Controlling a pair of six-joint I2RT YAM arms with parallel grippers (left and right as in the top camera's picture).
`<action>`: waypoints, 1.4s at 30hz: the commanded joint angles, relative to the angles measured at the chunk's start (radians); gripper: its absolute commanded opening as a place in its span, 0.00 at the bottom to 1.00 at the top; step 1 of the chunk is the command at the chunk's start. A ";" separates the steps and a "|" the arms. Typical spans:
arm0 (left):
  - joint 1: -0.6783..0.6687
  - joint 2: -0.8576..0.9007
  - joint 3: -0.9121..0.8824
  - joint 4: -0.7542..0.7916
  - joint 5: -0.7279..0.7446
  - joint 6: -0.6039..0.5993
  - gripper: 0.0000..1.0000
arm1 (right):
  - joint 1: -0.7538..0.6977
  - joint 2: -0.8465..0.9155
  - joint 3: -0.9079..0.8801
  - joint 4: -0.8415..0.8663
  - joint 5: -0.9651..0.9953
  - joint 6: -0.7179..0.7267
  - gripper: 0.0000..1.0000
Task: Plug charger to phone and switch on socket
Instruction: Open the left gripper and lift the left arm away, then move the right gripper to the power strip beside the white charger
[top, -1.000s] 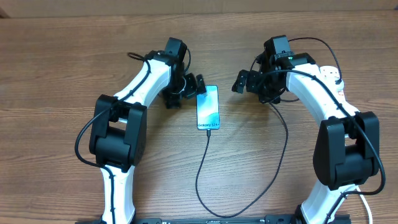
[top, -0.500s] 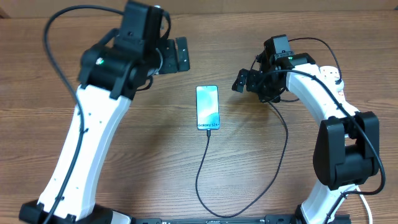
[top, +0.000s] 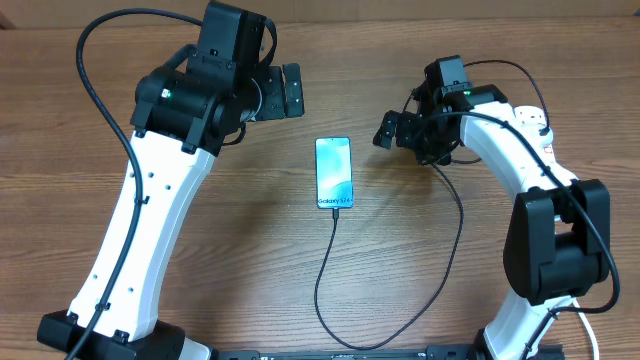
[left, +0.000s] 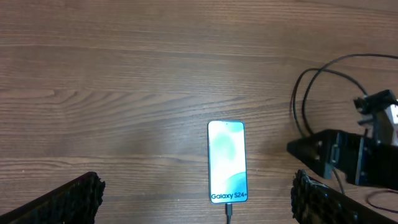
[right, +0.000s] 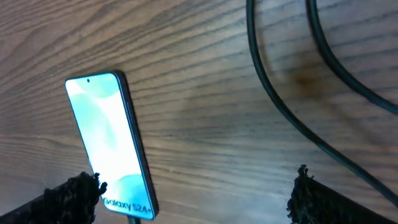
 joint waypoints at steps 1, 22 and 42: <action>0.002 0.000 -0.008 -0.002 -0.019 0.015 1.00 | -0.042 -0.007 0.180 -0.081 0.019 -0.012 1.00; 0.002 0.000 -0.008 -0.002 -0.019 0.015 1.00 | -0.797 0.018 0.622 -0.326 -0.160 -0.429 1.00; 0.002 0.000 -0.009 -0.002 -0.019 0.015 1.00 | -0.808 0.063 0.140 -0.067 -0.356 -0.599 1.00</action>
